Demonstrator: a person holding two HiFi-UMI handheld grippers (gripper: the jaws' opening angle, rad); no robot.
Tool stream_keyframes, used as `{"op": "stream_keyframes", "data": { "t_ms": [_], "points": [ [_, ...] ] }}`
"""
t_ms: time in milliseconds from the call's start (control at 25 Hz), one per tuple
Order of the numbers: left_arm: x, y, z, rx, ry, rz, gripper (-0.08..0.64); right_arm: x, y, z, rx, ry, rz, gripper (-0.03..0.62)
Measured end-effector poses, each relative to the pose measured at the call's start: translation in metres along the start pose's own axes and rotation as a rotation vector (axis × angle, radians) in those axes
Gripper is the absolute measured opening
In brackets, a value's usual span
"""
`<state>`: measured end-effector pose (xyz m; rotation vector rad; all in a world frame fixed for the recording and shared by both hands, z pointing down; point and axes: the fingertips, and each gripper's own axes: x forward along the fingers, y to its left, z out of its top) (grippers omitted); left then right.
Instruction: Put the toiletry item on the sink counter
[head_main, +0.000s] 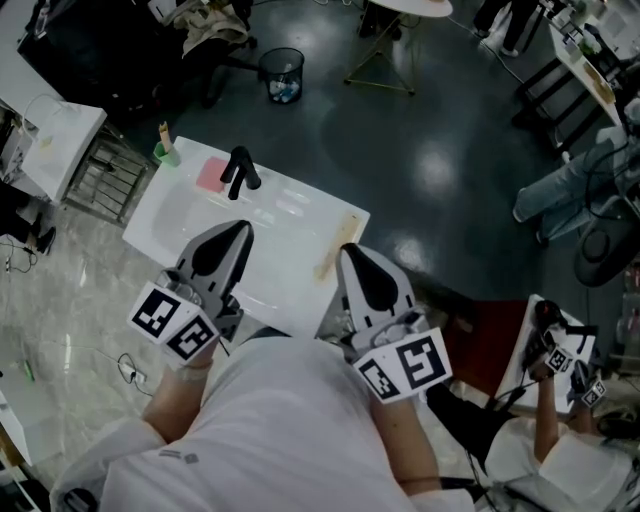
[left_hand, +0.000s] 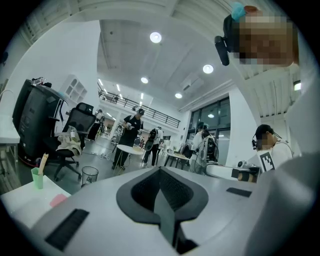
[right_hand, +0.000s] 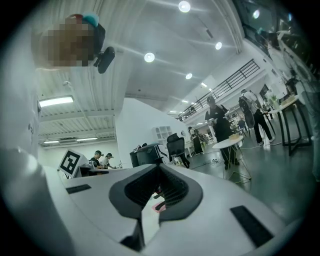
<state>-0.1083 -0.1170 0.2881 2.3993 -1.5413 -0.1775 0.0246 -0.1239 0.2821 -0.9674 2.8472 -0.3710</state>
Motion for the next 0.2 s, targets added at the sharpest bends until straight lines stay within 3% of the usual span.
{"op": "stream_keyframes", "data": {
  "t_ms": [200],
  "points": [
    [0.0003, -0.0027, 0.0003, -0.004, 0.005, -0.008, 0.017, -0.0014, -0.002, -0.0005, 0.005, 0.005, -0.013, 0.028]
  ]
}}
